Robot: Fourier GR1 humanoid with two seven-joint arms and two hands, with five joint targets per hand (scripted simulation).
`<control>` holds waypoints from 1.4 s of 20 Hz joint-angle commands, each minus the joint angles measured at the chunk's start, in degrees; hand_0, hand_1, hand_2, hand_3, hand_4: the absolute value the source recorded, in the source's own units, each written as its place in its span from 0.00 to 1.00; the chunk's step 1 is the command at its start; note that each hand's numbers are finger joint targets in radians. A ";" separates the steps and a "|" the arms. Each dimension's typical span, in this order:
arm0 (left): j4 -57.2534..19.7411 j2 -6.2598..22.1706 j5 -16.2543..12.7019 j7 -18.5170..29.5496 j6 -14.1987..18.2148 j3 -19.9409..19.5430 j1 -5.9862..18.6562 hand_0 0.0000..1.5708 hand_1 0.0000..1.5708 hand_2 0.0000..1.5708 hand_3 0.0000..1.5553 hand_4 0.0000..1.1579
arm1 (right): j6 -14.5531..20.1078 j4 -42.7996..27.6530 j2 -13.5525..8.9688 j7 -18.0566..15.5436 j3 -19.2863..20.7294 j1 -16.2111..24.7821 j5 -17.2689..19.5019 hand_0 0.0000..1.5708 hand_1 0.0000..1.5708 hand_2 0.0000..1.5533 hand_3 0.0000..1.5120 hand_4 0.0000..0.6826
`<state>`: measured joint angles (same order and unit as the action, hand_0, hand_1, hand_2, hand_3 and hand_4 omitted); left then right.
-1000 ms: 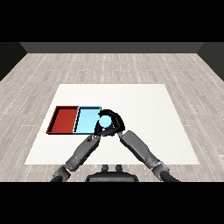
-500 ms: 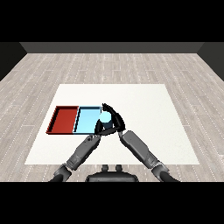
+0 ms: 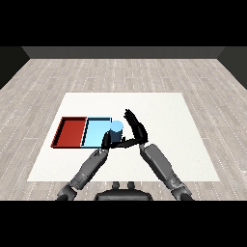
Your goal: Pick the blue can and put it in the blue box
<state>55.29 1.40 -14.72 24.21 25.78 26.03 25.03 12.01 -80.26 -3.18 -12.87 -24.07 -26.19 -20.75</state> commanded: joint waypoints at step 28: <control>-33.44 14.51 4.59 -11.41 -6.72 -19.96 16.93 1.00 1.00 1.00 0.96 0.92 | -2.47 -20.94 -7.98 -0.06 17.28 20.97 -1.96 0.00 0.00 0.00 0.00 0.00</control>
<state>32.45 15.35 -10.93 14.27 20.49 8.23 35.12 7.38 -100.98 -12.49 -14.21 -6.25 -3.86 -24.13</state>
